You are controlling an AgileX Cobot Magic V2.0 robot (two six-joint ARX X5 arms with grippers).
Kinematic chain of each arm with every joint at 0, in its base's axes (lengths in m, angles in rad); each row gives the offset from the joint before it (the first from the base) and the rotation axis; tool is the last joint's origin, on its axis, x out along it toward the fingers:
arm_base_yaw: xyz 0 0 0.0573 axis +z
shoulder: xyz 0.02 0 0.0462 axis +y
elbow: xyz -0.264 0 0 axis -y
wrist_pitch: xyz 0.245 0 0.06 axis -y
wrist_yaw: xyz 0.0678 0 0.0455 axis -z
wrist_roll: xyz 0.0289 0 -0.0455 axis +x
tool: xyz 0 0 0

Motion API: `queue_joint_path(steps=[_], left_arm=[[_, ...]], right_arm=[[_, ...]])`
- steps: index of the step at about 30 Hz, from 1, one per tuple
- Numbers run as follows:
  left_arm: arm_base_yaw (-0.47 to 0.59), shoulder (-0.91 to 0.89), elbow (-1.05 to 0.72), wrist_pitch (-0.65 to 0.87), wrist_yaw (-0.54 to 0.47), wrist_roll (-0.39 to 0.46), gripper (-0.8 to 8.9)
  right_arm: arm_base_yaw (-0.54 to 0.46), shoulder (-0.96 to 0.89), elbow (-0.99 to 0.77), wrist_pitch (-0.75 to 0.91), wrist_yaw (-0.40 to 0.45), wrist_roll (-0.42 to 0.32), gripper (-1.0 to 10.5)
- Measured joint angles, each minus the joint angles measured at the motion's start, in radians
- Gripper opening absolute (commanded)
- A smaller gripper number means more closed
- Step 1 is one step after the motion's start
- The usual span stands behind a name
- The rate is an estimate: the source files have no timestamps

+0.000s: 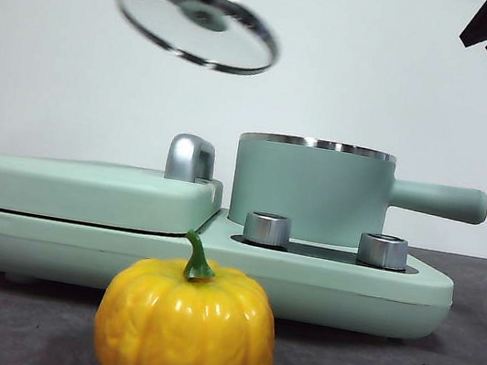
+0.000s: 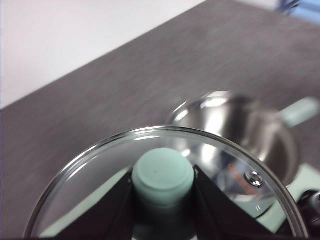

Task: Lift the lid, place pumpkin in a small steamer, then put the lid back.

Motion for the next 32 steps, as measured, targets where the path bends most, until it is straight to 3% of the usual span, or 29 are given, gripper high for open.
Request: queue_joint_path(steps=[9, 17, 27, 32], left_arm=[[0.087, -0.143, -0.104, -0.039, -0.021, -0.011, 0.14], [0.151, -0.267, -0.187, -0.096, -0.024, -0.023, 0.14], [0.199, -0.324, -0.187, -0.132, -0.042, -0.067, 0.14], [0.199, -0.324, -0.187, -0.144, -0.042, -0.076, 0.14]], right_arm=[[0.113, 0.0, 0.0, -0.014, -0.039, 0.016, 2.5], [0.326, 0.054, 0.0, -0.066, -0.037, -0.02, 2.9], [0.564, 0.208, 0.0, -0.078, 0.089, -0.068, 3.4], [0.631, 0.305, 0.0, -0.063, 0.093, -0.071, 3.5]])
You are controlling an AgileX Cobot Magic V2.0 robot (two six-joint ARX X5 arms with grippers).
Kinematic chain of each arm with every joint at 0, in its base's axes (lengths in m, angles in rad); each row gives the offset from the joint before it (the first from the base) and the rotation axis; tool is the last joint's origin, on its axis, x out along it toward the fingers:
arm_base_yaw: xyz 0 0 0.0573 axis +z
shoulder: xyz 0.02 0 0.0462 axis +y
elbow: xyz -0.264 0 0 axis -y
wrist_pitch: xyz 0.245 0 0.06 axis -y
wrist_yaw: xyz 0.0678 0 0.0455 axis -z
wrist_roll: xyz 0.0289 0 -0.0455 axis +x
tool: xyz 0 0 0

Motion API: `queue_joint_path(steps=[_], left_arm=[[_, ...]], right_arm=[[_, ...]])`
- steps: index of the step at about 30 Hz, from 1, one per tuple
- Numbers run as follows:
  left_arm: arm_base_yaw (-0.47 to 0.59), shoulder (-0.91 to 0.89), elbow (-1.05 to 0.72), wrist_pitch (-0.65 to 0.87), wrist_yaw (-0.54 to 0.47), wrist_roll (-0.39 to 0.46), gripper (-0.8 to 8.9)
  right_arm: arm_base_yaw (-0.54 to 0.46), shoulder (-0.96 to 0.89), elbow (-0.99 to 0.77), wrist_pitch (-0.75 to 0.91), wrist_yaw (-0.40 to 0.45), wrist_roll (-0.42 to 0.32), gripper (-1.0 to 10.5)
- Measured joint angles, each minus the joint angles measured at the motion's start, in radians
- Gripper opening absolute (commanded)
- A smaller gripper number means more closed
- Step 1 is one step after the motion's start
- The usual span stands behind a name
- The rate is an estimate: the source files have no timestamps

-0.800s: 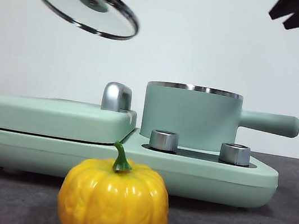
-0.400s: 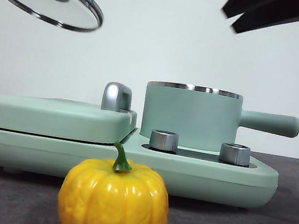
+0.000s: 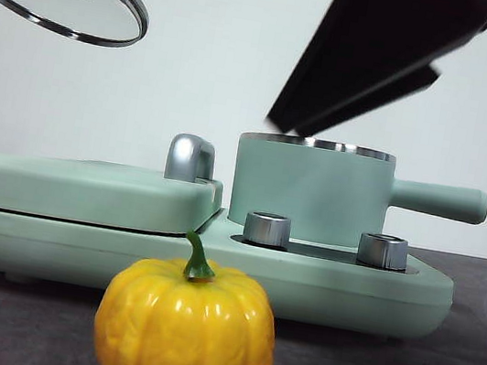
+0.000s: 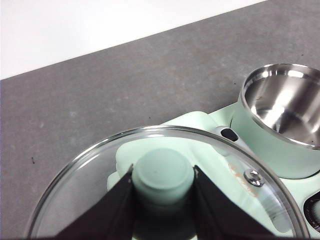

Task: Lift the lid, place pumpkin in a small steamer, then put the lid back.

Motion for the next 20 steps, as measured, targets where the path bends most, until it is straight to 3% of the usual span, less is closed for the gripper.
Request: queue_joint_path(steps=[8, 20], left_arm=[[0.0, 0.0, 0.0, 0.0, 0.0, 0.0, 0.14], [0.0, 0.0, 0.0, 0.0, 0.0, 0.0, 0.14]], right_arm=[[0.036, 0.124, 0.0, 0.109, -0.003, 0.024, 4.3], [0.037, 0.232, 0.0, 0.114, -0.03, 0.042, 4.3]])
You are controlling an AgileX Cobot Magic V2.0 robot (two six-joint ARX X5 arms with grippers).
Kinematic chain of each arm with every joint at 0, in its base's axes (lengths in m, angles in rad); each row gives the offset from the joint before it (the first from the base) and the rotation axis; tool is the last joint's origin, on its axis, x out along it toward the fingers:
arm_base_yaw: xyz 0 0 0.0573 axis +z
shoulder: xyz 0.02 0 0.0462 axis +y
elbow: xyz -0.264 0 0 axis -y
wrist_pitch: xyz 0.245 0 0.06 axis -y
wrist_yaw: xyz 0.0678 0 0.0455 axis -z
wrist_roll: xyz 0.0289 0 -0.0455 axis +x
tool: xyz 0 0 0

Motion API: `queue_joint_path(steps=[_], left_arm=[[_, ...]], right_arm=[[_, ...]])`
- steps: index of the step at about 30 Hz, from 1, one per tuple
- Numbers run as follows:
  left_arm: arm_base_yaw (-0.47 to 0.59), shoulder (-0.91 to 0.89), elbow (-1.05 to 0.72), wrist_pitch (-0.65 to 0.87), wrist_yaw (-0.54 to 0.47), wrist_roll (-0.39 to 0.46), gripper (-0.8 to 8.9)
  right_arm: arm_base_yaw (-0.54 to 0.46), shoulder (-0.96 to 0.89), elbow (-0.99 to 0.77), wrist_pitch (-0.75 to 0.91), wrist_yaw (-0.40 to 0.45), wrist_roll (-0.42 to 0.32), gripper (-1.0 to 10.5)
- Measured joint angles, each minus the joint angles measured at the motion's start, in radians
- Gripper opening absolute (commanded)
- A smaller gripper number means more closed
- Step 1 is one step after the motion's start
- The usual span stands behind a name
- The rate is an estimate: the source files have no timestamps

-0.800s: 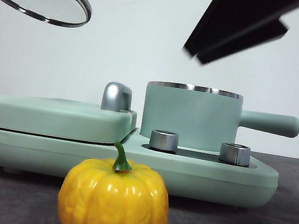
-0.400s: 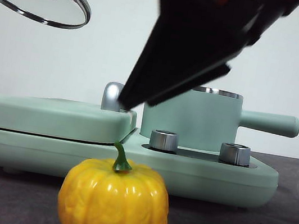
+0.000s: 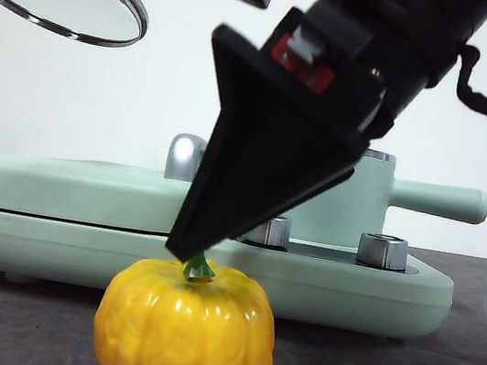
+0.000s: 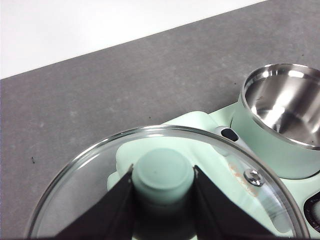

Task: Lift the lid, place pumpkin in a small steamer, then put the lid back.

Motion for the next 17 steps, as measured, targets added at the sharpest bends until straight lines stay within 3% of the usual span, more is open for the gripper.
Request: queue_joint_path(steps=[17], left_arm=[[0.0, 0.0, 0.0, 0.0, 0.0, 0.0, 0.14]], right_arm=[[0.017, 0.111, 0.013, 0.02, -0.001, 0.0, 4.3]])
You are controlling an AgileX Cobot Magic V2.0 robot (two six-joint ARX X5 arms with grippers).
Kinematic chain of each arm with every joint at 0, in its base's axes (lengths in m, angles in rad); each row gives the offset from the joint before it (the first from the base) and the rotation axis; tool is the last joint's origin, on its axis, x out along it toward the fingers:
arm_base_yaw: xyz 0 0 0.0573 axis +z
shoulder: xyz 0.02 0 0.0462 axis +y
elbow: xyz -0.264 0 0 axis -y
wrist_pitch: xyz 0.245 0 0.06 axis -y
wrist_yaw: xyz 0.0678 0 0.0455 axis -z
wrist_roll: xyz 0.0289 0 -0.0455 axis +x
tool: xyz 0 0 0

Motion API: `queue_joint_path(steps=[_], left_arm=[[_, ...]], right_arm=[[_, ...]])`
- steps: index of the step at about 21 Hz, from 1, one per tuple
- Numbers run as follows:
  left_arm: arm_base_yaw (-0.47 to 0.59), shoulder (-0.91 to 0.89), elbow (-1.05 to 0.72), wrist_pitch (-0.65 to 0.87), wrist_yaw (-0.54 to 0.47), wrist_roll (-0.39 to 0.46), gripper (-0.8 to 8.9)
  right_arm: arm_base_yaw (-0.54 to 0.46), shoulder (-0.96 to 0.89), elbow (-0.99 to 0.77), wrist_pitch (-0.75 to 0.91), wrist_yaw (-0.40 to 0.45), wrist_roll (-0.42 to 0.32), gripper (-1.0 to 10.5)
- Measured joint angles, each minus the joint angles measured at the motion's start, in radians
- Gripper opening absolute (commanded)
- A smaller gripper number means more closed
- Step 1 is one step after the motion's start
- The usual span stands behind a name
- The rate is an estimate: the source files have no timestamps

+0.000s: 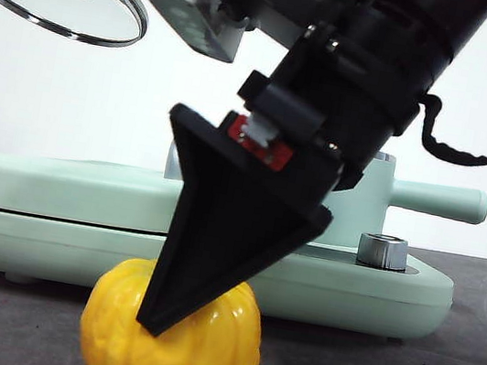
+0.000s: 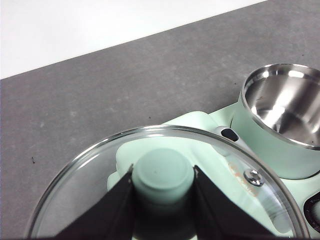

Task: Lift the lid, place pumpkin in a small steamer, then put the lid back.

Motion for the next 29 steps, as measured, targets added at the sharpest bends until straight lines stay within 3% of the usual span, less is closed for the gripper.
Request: queue_joint_path(steps=[16, 22, 29], left_arm=[[0.0, 0.0, 0.0, 0.0, 0.0, 0.0, 0.14], [0.0, 0.0, 0.0, 0.0, 0.0, 0.0, 0.14], [0.0, 0.0, 0.0, 0.001, 0.0, 0.0, 0.14]], right_arm=[[0.001, -0.011, 0.011, -0.075, 0.0, 0.101, 3.9], [0.0, -0.075, 0.007, -0.195, 0.002, 0.183, 3.8], [-0.021, -0.211, 0.074, -0.363, 0.005, 0.335, 3.6]])
